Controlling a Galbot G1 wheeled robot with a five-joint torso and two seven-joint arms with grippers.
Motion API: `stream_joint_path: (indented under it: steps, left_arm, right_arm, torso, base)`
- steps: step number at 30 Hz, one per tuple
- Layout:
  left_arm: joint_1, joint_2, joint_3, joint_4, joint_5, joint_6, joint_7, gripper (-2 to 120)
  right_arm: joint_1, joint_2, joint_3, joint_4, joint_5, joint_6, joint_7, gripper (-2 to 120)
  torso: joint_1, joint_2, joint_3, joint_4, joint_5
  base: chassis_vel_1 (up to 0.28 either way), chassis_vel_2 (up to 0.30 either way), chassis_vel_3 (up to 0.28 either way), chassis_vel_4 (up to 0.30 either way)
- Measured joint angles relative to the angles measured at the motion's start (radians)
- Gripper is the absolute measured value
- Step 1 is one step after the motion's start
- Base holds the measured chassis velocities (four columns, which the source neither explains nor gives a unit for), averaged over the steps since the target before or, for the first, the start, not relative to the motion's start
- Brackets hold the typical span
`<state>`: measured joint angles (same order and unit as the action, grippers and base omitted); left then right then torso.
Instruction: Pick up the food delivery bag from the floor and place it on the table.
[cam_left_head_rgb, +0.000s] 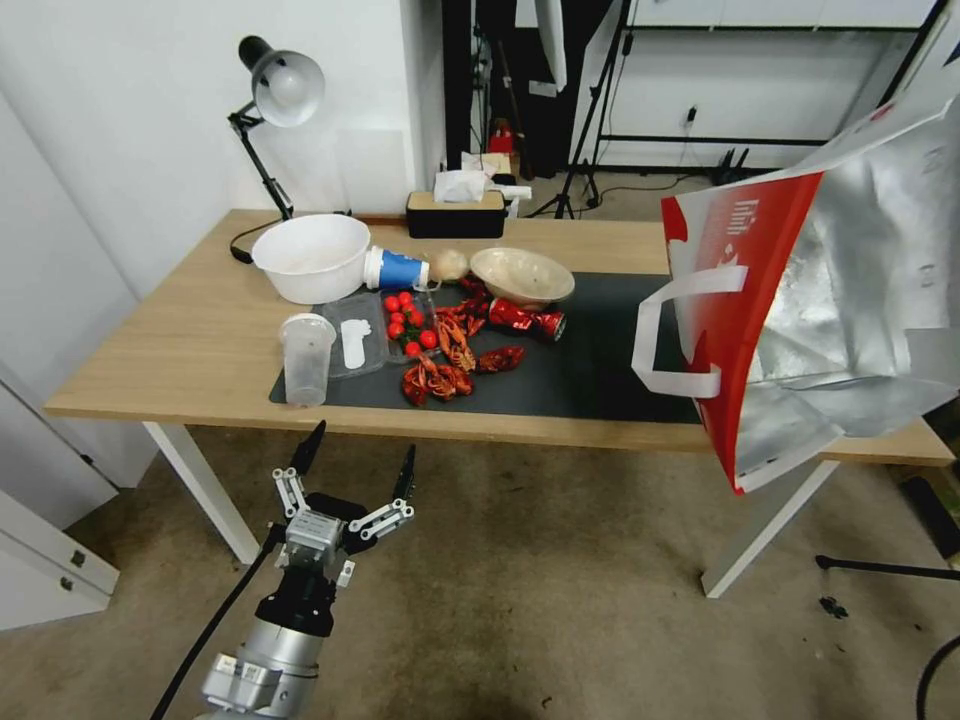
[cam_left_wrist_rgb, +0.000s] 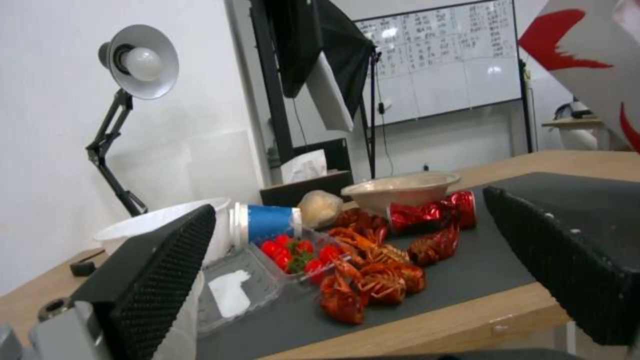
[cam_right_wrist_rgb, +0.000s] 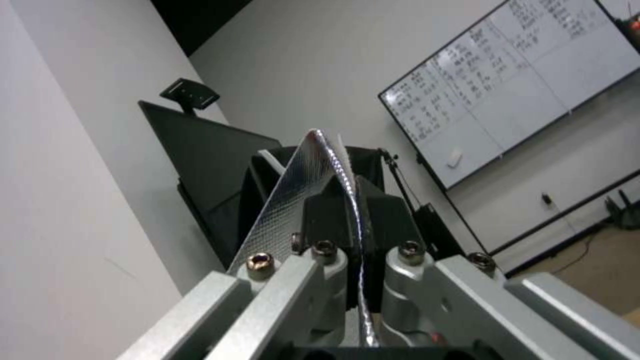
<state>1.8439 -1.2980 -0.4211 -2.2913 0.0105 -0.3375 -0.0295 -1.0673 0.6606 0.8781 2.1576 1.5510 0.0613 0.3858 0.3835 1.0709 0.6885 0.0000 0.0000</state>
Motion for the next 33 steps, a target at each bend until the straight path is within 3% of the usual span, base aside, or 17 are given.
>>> stream_joint_path:
  steps: [9, 17, 31, 33]
  left_arm:
    - [0.018, -0.009, -0.004, -0.008, 0.019, -0.011, 0.0, 100]
    - [0.021, -0.014, -0.003, -0.01, 0.028, -0.013, -0.001, 100]
    - [0.026, -0.012, -0.003, -0.013, 0.033, -0.014, 0.0, 100]
    - [0.026, -0.01, -0.003, -0.013, 0.032, -0.015, 0.0, 100]
  right_arm:
    - [0.07, 0.054, -0.1, -0.044, 0.04, 0.034, -0.062, 0]
    - [0.065, 0.081, -0.126, -0.108, 0.004, 0.041, -0.071, 0]
    - [0.079, 0.031, -0.172, -0.247, -0.071, 0.01, -0.116, 0]
    - [0.092, 0.012, -0.182, -0.277, -0.08, 0.005, -0.13, 7]
  torso:
    - [0.0, 0.0, 0.0, 0.0001, -0.0001]
    - [0.0, 0.0, 0.0, 0.0, 0.0]
    - [0.0, 0.0, 0.0, 0.0, 0.0]
    - [0.0, 0.0, 0.0, 0.0, 0.0]
  base:
    - [0.0, 0.0, 0.0, 0.0]
    - [0.0, 0.0, 0.0, 0.0]
    - [0.0, 0.0, 0.0, 0.0]
    - [0.0, 0.0, 0.0, 0.0]
